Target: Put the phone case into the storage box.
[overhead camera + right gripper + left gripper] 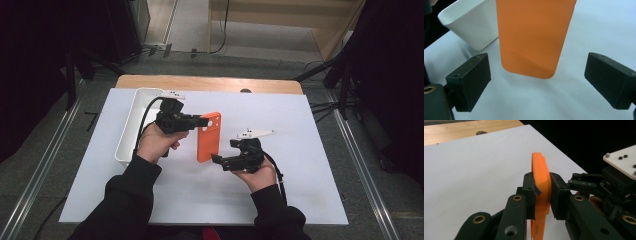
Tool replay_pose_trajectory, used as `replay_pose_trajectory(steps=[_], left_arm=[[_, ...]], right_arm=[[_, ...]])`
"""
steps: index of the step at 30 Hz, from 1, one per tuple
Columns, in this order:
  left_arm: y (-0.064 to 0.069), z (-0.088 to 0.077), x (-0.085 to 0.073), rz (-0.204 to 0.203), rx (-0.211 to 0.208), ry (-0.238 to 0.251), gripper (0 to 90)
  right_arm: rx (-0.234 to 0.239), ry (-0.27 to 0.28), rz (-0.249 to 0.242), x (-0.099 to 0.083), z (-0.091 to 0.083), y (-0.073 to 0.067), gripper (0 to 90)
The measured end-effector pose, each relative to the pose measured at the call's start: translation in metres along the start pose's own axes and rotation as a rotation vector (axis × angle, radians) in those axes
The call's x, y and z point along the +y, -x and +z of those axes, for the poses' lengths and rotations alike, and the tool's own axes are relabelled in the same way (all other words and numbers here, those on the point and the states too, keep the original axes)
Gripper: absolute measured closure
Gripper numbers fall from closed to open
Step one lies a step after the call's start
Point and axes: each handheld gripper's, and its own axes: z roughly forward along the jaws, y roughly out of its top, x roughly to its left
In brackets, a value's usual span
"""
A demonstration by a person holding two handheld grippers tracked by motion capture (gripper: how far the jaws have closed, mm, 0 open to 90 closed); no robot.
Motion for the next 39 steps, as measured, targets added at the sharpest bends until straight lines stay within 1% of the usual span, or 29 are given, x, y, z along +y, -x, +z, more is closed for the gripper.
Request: replay_pose_trajectory(steps=[5, 6, 7, 8, 9, 10, 13, 18, 19, 20, 22, 24, 27, 31, 33, 34, 35, 37, 38, 39], left_arm=[[0.006, -0.006, 0.001, 0.028, -0.026, -0.008, 76.9], [0.006, -0.006, 0.001, 0.028, -0.026, -0.008, 76.8], [0.007, -0.008, 0.001, 0.035, -0.039, -0.012, 76.8], [0.007, -0.008, 0.001, 0.035, -0.039, -0.012, 76.8], [0.009, -0.010, 0.001, 0.040, -0.049, -0.010, 76.8], [0.009, -0.011, 0.001, 0.043, -0.054, -0.009, 76.9], [0.010, -0.013, 0.001, 0.058, -0.069, -0.005, 76.8], [0.011, -0.012, -0.002, 0.106, -0.074, -0.024, 76.8], [0.011, -0.011, -0.002, 0.115, -0.075, -0.025, 76.8], [0.011, -0.011, -0.003, 0.120, -0.081, -0.028, 76.8], [0.012, -0.010, -0.003, 0.117, -0.079, -0.048, 76.8], [0.011, -0.009, -0.004, 0.116, -0.077, -0.060, 76.8], [0.010, -0.008, -0.005, 0.122, -0.081, -0.071, 76.8], [0.011, -0.007, -0.006, 0.131, -0.109, -0.076, 76.8], [0.012, -0.007, -0.007, 0.142, -0.111, -0.078, 76.8], [0.013, -0.007, -0.007, 0.146, -0.111, -0.077, 76.8], [0.013, -0.007, -0.008, 0.154, -0.112, -0.079, 76.8], [0.014, -0.007, -0.008, 0.163, -0.137, -0.072, 76.8], [0.016, -0.006, -0.009, 0.163, -0.153, -0.069, 76.8], [0.018, -0.006, -0.009, 0.177, -0.161, -0.068, 76.8]], right_arm=[[0.029, -0.028, -0.023, 0.002, -0.010, 0.004, 5.8], [0.038, -0.029, -0.025, 0.003, -0.012, 0.005, 5.8], [0.048, -0.034, -0.029, 0.004, -0.013, 0.005, 5.9], [0.048, -0.034, -0.029, 0.004, -0.013, 0.005, 5.9], [0.081, -0.049, -0.036, 0.005, -0.014, 0.006, 10.5], [0.091, -0.051, -0.043, 0.005, -0.014, 0.006, 12.9], [0.094, -0.061, -0.067, 0.006, -0.016, 0.004, 12.9], [0.098, -0.077, -0.082, 0.006, -0.020, 0.007, 12.9], [0.102, -0.081, -0.094, 0.006, -0.021, 0.008, 12.9], [0.096, -0.087, -0.109, 0.006, -0.022, 0.008, 12.9], [0.085, -0.099, -0.151, 0.007, -0.026, 0.008, 12.9], [0.095, -0.104, -0.167, 0.008, -0.029, 0.008, 12.9], [0.108, -0.114, -0.174, 0.010, -0.033, 0.009, 12.9], [0.118, -0.138, -0.198, 0.011, -0.037, 0.010, 13.3], [0.128, -0.136, -0.202, 0.013, -0.039, 0.012, 13.6], [0.134, -0.139, -0.195, 0.014, -0.040, 0.012, 13.6], [0.139, -0.139, -0.201, 0.014, -0.041, 0.013, 13.6], [0.143, -0.140, -0.214, 0.016, -0.043, 0.014, 13.6], [0.154, -0.138, -0.230, 0.016, -0.044, 0.014, 13.7], [0.165, -0.132, -0.242, 0.016, -0.045, 0.014, 13.6]])
